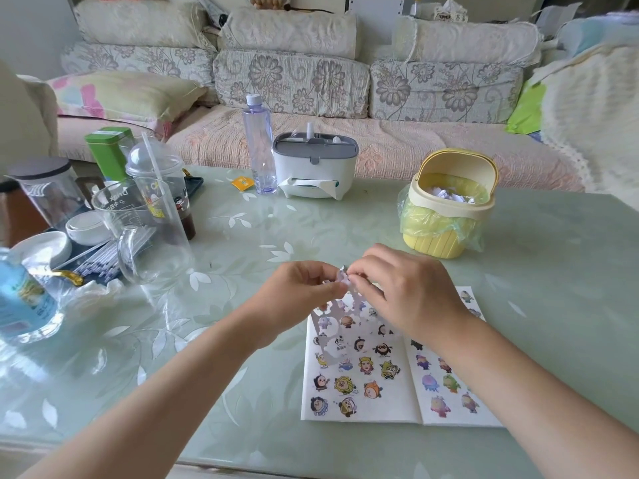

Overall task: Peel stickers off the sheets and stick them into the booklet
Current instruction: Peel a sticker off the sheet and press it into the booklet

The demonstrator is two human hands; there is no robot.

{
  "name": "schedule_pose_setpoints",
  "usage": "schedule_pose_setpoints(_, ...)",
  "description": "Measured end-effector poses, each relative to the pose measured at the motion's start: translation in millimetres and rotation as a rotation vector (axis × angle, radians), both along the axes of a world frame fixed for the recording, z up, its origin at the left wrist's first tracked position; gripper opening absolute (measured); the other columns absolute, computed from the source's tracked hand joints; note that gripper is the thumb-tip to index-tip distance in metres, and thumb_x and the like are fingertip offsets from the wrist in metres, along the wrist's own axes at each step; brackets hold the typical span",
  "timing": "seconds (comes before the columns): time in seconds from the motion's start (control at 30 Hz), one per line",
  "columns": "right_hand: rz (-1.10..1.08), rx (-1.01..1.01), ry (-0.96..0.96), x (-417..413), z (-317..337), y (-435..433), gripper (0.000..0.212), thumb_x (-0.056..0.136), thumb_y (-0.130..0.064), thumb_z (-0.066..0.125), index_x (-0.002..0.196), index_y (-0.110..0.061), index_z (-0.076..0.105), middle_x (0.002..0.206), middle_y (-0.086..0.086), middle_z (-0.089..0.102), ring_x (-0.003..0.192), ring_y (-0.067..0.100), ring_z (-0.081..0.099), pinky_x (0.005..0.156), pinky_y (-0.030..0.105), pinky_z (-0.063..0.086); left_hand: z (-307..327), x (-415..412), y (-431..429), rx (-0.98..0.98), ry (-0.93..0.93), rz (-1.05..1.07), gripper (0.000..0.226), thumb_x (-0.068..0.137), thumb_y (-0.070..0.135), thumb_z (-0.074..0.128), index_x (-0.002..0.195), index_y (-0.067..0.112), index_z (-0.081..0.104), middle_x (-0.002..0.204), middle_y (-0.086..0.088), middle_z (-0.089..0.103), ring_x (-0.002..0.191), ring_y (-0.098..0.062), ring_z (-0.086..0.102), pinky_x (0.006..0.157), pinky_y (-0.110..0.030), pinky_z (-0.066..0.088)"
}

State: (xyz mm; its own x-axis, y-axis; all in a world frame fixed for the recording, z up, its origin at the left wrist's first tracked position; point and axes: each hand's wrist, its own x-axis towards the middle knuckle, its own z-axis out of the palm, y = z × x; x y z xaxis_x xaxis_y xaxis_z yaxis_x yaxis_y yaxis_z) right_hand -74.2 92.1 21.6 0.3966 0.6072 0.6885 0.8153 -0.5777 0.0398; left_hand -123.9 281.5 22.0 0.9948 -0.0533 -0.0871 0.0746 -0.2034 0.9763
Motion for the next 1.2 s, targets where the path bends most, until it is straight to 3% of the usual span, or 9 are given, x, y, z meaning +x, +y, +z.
schedule_pose_setpoints(0.07,0.000,-0.070,-0.193,2,-2,1,0.018,0.101,-0.027,0.059,0.090,-0.018,0.070,0.080,-0.003,0.061,0.061,0.017,0.057,0.049,0.033,0.044,3,0,1,-0.003,0.041,-0.001,0.008,0.091,0.013,0.069,0.085,0.016,0.073,0.070,0.009,0.067,0.061,-0.008,0.054,0.065,-0.014,0.046)
schedule_pose_setpoints(0.2,-0.011,-0.121,-0.292,3,-4,6,0.015,0.099,-0.023,0.061,0.089,-0.017,0.070,0.074,-0.002,0.059,0.060,0.019,0.053,0.047,0.033,0.040,5,0,1,-0.016,0.077,-0.004,0.009,0.091,0.012,0.067,0.084,0.013,0.071,0.069,0.008,0.067,0.062,-0.011,0.051,0.063,-0.015,0.044)
schedule_pose_setpoints(0.33,-0.052,-0.160,-0.269,5,-9,7,0.024,0.098,-0.020,0.058,0.075,-0.017,0.063,0.069,-0.002,0.053,0.056,0.020,0.049,0.046,0.034,0.037,1,0,3,0.004,0.090,0.019,0.005,0.091,0.015,0.069,0.092,0.011,0.072,0.070,0.008,0.068,0.064,-0.012,0.052,0.067,-0.020,0.046)
schedule_pose_setpoints(0.47,-0.111,-0.147,-0.244,2,-13,12,0.024,0.098,-0.020,0.058,0.075,-0.017,0.060,0.068,-0.001,0.051,0.054,0.020,0.049,0.044,0.035,0.038,1,2,1,-0.008,0.107,0.031,0.014,0.091,0.018,0.070,0.099,0.007,0.071,0.070,0.008,0.068,0.060,-0.008,0.053,0.065,-0.018,0.046)
schedule_pose_setpoints(0.7,-0.102,-0.127,-0.279,3,-10,7,0.013,0.088,-0.008,0.068,0.078,-0.017,0.064,0.069,-0.002,0.052,0.056,0.020,0.048,0.046,0.036,0.039,0,1,1,-0.202,0.133,0.084,0.019,0.091,0.033,0.070,0.090,0.014,0.074,0.087,-0.003,0.070,0.079,-0.018,0.062,0.080,-0.030,0.050)
schedule_pose_setpoints(0.87,-0.093,-0.071,-0.303,0,-5,10,0.020,0.094,-0.013,0.061,0.074,-0.017,0.063,0.067,-0.002,0.054,0.055,0.020,0.049,0.045,0.036,0.040,1,0,0,-0.243,0.114,0.087,0.016,0.093,0.026,0.068,0.084,0.014,0.071,0.079,-0.001,0.068,0.069,-0.015,0.058,0.069,-0.023,0.048)
schedule_pose_setpoints(1.0,-0.098,-0.055,-0.273,0,-4,10,0.025,0.098,-0.019,0.055,0.076,-0.016,0.064,0.069,-0.001,0.055,0.055,0.020,0.052,0.045,0.035,0.041,6,-3,-1,-0.183,0.053,0.075,0.012,0.085,0.031,0.075,0.078,0.021,0.073,0.078,0.002,0.070,0.069,-0.013,0.062,0.080,-0.030,0.051)
schedule_pose_setpoints(1.1,-0.084,-0.063,-0.257,0,-3,8,0.025,0.098,-0.018,0.055,0.075,-0.016,0.064,0.068,-0.002,0.055,0.054,0.019,0.051,0.045,0.034,0.040,7,-2,-1,-0.160,0.040,0.075,0.009,0.081,0.021,0.082,0.075,0.024,0.075,0.079,0.002,0.071,0.076,-0.016,0.063,0.090,-0.034,0.053)
schedule_pose_setpoints(1.2,-0.094,-0.054,-0.253,-2,-2,9,0.025,0.098,-0.018,0.056,0.074,-0.016,0.062,0.067,-0.002,0.054,0.052,0.017,0.049,0.044,0.032,0.038,8,-2,1,-0.134,0.052,0.087,0.007,0.083,0.016,0.080,0.087,0.019,0.075,0.078,0.003,0.072,0.075,-0.011,0.064,0.081,-0.026,0.053)
